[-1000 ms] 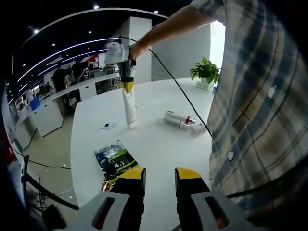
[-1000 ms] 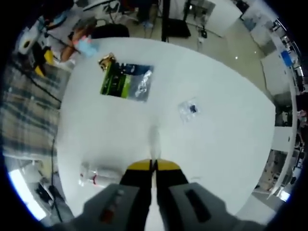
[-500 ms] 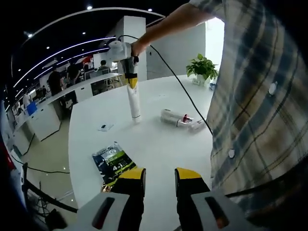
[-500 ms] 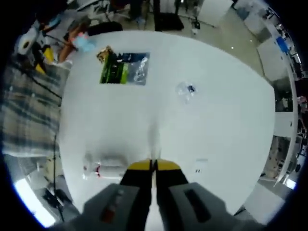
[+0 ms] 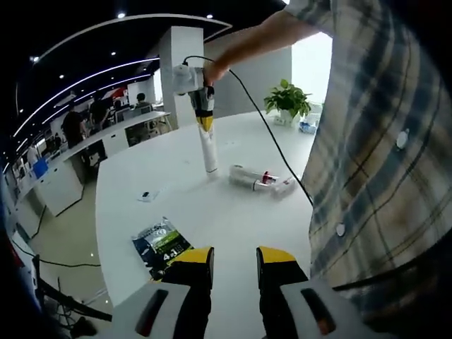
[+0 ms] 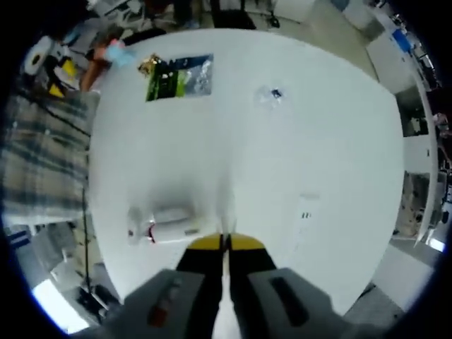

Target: Arrange the skincare products in the storage area until every visible bottle or jar stands upright without overlapping.

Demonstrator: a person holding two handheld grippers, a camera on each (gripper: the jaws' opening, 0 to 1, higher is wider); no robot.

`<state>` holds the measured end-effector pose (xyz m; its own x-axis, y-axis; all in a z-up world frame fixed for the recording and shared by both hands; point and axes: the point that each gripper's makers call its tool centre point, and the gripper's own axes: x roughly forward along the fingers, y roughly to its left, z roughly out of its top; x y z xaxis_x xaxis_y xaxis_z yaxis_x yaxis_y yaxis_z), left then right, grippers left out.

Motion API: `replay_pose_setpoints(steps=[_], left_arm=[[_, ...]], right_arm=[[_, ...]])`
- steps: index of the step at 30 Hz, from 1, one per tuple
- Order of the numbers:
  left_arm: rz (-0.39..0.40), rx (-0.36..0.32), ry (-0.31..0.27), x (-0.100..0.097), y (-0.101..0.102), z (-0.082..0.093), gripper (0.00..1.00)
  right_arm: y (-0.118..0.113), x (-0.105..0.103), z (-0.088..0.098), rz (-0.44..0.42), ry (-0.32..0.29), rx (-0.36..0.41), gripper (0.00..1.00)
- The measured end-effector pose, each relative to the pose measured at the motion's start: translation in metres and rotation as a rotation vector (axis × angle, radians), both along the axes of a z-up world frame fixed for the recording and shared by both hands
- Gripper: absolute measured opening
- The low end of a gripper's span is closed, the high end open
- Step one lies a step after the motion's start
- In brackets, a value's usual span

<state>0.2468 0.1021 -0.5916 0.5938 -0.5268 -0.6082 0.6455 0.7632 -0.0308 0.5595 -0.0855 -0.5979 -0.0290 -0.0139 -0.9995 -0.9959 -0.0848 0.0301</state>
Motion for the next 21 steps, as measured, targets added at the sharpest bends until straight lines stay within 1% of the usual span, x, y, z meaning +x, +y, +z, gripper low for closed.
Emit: replay_pose_setpoints(steps=[5, 8, 9, 11, 12, 13, 14, 16, 17, 19, 20, 21], left_arm=[[-0.02, 0.02, 0.015, -0.003, -0.005, -0.003, 0.23], [-0.033, 0.027, 0.018, -0.004, -0.009, -0.003, 0.23], [-0.035, 0.025, 0.019, -0.004, -0.01, -0.002, 0.23], [-0.041, 0.028, 0.019, -0.004, -0.012, -0.001, 0.24], [-0.042, 0.029, 0.017, -0.004, -0.012, 0.0, 0.24], [-0.039, 0.026, 0.011, -0.004, -0.012, 0.002, 0.24], [-0.038, 0.024, 0.01, -0.004, -0.013, 0.002, 0.24], [-0.029, 0.016, 0.014, -0.004, -0.013, 0.003, 0.24], [-0.031, 0.02, 0.015, -0.005, -0.013, 0.003, 0.24], [-0.031, 0.021, 0.017, -0.007, -0.013, 0.002, 0.24], [-0.029, 0.019, 0.02, -0.008, -0.013, 0.002, 0.24], [-0.028, 0.018, 0.024, -0.008, -0.013, 0.001, 0.24]], right_arm=[[-0.012, -0.001, -0.004, -0.02, -0.003, -0.006, 0.0], [-0.011, -0.003, -0.003, -0.038, 0.012, 0.005, 0.0], [-0.012, 0.001, -0.003, -0.048, 0.008, 0.01, 0.01], [-0.013, 0.0, -0.005, -0.102, 0.028, 0.01, 0.03], [-0.013, 0.0, -0.005, -0.1, 0.027, 0.012, 0.03], [-0.015, 0.001, -0.007, -0.087, 0.019, 0.009, 0.04], [-0.017, 0.002, -0.009, -0.084, 0.015, 0.004, 0.09], [-0.029, 0.004, -0.014, -0.064, -0.01, -0.035, 0.18], [-0.032, 0.005, -0.016, -0.071, -0.012, -0.035, 0.19], [-0.032, 0.005, -0.017, -0.078, -0.018, -0.016, 0.19], [-0.03, 0.004, -0.018, -0.092, -0.014, 0.019, 0.2], [-0.031, 0.002, -0.018, -0.12, -0.009, 0.036, 0.21]])
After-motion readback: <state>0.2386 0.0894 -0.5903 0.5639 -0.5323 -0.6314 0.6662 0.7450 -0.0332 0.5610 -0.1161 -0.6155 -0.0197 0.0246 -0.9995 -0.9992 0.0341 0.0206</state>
